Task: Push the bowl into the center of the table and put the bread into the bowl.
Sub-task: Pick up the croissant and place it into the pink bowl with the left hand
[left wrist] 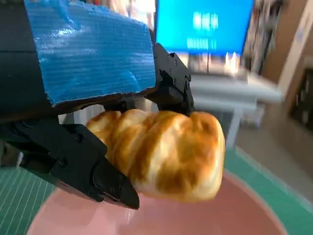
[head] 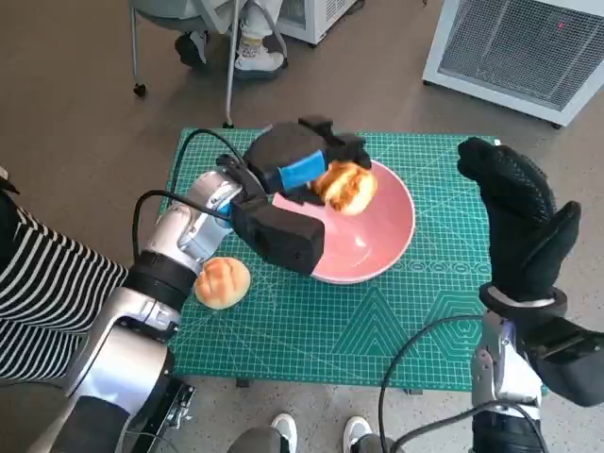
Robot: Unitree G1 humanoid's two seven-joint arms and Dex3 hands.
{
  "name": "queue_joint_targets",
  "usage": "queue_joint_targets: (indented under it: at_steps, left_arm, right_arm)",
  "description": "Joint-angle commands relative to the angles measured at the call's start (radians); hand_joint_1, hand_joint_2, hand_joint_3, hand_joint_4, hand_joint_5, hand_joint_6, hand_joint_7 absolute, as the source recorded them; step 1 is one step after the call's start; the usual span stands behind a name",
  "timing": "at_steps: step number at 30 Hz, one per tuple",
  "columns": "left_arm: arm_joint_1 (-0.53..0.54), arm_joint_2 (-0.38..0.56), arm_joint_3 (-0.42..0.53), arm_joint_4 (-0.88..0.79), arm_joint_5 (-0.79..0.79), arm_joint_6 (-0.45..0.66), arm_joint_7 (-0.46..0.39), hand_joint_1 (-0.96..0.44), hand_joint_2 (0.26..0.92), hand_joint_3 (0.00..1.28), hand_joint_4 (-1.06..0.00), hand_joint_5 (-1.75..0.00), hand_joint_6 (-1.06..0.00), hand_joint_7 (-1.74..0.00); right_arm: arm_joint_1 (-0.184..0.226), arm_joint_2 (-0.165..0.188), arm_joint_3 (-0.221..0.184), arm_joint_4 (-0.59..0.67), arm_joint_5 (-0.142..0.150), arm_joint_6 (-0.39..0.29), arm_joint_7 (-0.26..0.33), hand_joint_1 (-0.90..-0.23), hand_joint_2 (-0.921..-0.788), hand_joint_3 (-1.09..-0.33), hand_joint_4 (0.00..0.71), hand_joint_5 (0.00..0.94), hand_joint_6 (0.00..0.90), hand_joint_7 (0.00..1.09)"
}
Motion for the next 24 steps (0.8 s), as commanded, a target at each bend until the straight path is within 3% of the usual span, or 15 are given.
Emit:
queue_joint_targets:
  at_steps: [1, 13, 24]
  left_arm:
    - [0.004, 0.021, 0.005, -0.027, -0.020, -0.005, -0.062, -0.57, 0.794, 0.02, -0.19, -0.04, -0.27, -0.08]
    - [0.039, 0.048, 0.095, -0.104, -0.171, -0.009, -0.225, -0.57, 0.798, 0.00, -0.12, 0.00, -0.23, -0.01]
    - [0.167, 0.197, 0.219, -0.445, -0.291, 0.076, -0.381, -0.52, 0.792, 0.00, -0.11, 0.00, -0.22, 0.00]
  right_arm:
    - [0.024, 0.006, -0.004, -0.006, -0.001, 0.019, -0.013, -0.654, -0.921, -0.736, 0.184, 0.002, 0.117, 0.40]
    - [0.027, 0.012, 0.004, 0.001, -0.018, 0.007, -0.019, -0.654, -0.921, -0.733, 0.186, 0.002, 0.115, 0.40]
    - [0.029, 0.018, 0.008, 0.005, -0.018, 0.005, -0.012, -0.651, -0.921, -0.733, 0.187, 0.002, 0.115, 0.40]
